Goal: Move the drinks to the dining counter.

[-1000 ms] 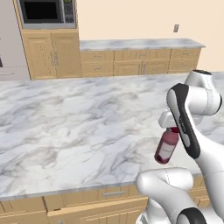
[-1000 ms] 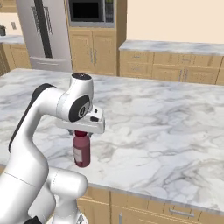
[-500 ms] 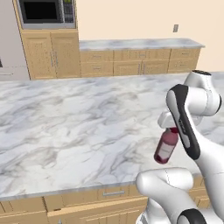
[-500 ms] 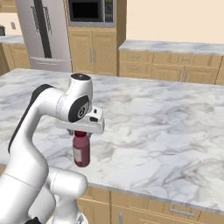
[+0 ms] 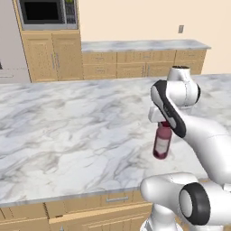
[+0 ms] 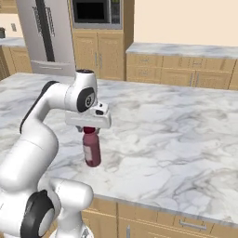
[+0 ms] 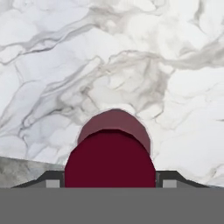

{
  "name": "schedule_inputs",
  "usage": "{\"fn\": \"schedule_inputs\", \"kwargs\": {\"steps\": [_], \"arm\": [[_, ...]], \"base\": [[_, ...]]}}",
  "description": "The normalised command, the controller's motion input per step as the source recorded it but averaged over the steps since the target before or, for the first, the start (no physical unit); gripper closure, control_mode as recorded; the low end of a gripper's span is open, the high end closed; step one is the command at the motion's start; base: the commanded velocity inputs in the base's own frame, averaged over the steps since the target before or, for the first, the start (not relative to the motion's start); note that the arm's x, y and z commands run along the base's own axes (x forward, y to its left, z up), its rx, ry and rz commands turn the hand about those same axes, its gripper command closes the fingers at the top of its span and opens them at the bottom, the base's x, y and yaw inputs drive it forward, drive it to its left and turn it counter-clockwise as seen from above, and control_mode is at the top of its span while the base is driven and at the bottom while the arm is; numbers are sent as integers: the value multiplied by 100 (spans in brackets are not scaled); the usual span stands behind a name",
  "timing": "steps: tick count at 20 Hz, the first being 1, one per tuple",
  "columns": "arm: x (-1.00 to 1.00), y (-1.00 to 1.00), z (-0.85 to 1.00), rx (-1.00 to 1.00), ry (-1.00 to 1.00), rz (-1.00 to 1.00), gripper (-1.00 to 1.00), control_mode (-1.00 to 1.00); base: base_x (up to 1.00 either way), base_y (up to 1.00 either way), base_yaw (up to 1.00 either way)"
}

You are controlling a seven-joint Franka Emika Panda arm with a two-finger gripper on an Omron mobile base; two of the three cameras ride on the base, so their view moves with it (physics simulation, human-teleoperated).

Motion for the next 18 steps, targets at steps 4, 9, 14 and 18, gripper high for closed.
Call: {"fn": "schedule_inputs", "kwargs": {"steps": [4, 9, 14, 18], "arm": [[100, 0, 0, -3, 2, -15, 100, -100], [100, 0, -20, 0, 0, -15, 100, -100], [45, -8, -27, 0, 0, -3, 100, -100], [0, -12, -50, 2, -6, 0, 100, -100]], "base": [[0, 0, 0], [0, 0, 0], [0, 0, 0], [0, 0, 0]]}}
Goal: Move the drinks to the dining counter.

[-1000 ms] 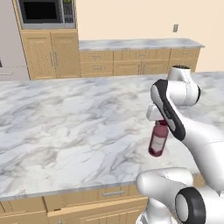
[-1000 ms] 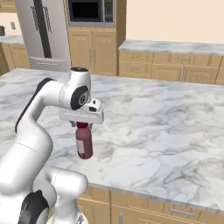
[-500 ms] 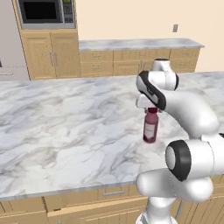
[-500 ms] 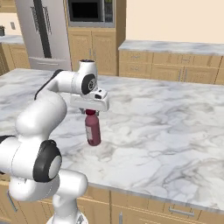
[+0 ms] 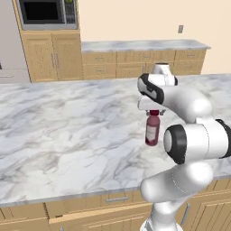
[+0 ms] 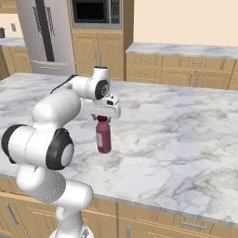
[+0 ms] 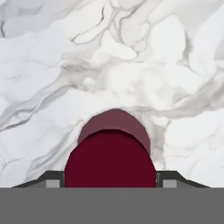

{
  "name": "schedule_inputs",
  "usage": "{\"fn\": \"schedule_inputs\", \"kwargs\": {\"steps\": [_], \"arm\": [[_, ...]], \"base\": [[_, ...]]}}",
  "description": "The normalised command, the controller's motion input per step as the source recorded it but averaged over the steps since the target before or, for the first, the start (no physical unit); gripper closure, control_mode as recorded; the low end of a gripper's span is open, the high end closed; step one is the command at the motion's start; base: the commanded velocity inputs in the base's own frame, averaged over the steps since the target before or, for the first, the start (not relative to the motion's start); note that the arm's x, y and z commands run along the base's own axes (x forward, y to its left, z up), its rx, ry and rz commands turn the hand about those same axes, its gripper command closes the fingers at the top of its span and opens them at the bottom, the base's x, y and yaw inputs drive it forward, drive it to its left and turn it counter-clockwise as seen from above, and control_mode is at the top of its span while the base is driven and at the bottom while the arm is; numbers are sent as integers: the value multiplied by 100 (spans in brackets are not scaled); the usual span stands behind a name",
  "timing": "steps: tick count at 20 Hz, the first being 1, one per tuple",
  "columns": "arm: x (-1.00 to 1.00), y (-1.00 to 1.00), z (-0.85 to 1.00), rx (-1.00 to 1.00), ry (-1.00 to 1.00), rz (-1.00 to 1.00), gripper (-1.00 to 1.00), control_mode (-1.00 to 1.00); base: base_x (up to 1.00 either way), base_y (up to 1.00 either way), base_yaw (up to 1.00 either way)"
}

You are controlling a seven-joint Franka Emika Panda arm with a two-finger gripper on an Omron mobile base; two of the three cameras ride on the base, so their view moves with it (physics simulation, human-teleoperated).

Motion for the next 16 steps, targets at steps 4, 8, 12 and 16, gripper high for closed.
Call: {"fn": "schedule_inputs", "kwargs": {"steps": [4, 8, 12, 16], "arm": [[0, -1, -57, 0, -6, 0, 100, -100], [0, 0, -41, 0, 0, 0, 100, -100], [0, 0, -20, 0, 0, 0, 100, -100], [0, 0, 0, 0, 0, 0, -100, -100]], "base": [[0, 0, 0], [0, 0, 0], [0, 0, 0], [0, 0, 0]]}}
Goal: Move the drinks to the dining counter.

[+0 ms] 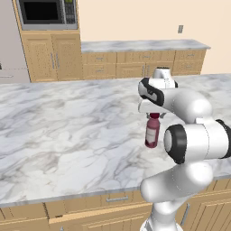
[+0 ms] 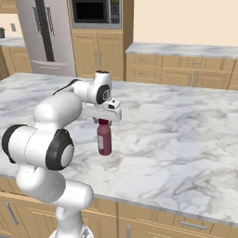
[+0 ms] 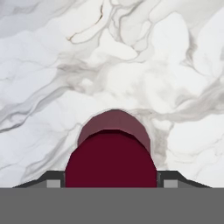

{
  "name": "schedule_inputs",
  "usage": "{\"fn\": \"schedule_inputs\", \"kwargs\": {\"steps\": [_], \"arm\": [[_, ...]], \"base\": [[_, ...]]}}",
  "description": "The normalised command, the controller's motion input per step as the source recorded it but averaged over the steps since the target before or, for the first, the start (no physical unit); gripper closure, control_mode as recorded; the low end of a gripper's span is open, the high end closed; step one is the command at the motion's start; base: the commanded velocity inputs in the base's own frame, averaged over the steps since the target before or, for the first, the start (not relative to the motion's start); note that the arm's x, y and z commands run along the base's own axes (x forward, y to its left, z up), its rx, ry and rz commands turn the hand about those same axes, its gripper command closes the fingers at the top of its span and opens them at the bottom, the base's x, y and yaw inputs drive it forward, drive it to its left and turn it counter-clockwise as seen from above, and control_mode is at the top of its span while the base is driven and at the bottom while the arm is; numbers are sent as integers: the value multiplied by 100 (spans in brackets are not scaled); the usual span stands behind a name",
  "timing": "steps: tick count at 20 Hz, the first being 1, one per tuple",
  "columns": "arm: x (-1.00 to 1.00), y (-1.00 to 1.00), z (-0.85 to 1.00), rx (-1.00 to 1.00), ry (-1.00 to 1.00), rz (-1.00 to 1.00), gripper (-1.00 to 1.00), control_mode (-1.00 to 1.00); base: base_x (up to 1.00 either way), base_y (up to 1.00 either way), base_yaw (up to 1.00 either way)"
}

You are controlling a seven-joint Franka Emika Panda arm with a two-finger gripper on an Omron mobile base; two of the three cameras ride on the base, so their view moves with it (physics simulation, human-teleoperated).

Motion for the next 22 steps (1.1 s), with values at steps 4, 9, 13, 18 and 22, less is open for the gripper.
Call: {"fn": "schedule_inputs", "kwargs": {"steps": [4, 9, 13, 18, 22], "arm": [[0, 0, 0, 0, 0, 0, -100, -100], [-15, 0, 21, 0, -4, 0, -100, -100], [-51, 0, 33, 0, -13, 0, -100, -100], [-100, 8, 6, 0, -23, 0, -100, -100], [-100, 20, 0, 0, -17, 0, -100, -100]], "base": [[0, 0, 0], [0, 0, 0], [0, 0, 0], [0, 0, 0], [0, 0, 0]]}}
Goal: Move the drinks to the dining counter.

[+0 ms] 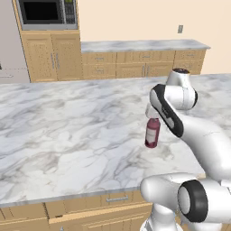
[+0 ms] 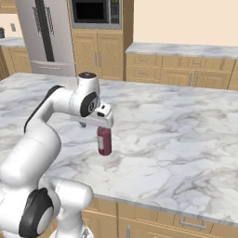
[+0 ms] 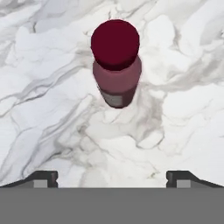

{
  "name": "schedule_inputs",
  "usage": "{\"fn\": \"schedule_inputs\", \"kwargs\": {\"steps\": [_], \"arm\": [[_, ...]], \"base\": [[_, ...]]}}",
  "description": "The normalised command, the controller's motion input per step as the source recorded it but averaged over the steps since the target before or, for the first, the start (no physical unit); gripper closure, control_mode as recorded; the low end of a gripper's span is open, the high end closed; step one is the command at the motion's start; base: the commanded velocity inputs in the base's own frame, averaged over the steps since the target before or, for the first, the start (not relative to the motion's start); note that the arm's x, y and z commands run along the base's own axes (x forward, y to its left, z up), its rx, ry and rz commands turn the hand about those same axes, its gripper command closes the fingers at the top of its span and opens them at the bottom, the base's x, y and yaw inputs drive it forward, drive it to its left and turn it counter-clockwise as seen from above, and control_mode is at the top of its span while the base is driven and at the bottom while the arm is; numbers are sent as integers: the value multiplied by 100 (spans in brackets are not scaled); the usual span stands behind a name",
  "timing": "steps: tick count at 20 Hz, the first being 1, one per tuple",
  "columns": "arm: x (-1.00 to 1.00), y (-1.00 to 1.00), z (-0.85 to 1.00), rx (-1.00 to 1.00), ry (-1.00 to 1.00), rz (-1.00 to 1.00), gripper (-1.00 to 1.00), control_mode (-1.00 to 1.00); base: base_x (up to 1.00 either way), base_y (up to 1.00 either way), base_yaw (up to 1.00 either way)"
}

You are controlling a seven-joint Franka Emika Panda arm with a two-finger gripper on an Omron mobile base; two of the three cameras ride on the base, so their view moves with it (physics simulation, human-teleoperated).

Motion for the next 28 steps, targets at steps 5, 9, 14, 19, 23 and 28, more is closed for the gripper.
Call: {"fn": "schedule_inputs", "kwargs": {"steps": [5, 9, 14, 19, 23, 28], "arm": [[-100, 20, 14, 0, -17, 0, -100, -100], [-100, 11, 25, 0, -2, 0, -100, -100], [-27, 2, 3, 0, 0, 0, -100, -100], [-1, 0, 0, 0, 0, 0, -100, -100], [-8, 0, 0, 0, 0, 0, -100, 100], [0, 0, 0, 0, 0, 0, -100, 100]], "base": [[0, 0, 0], [0, 0, 0], [0, 0, 0], [0, 0, 0], [-19, -1, -5], [-72, -34, -35]]}}
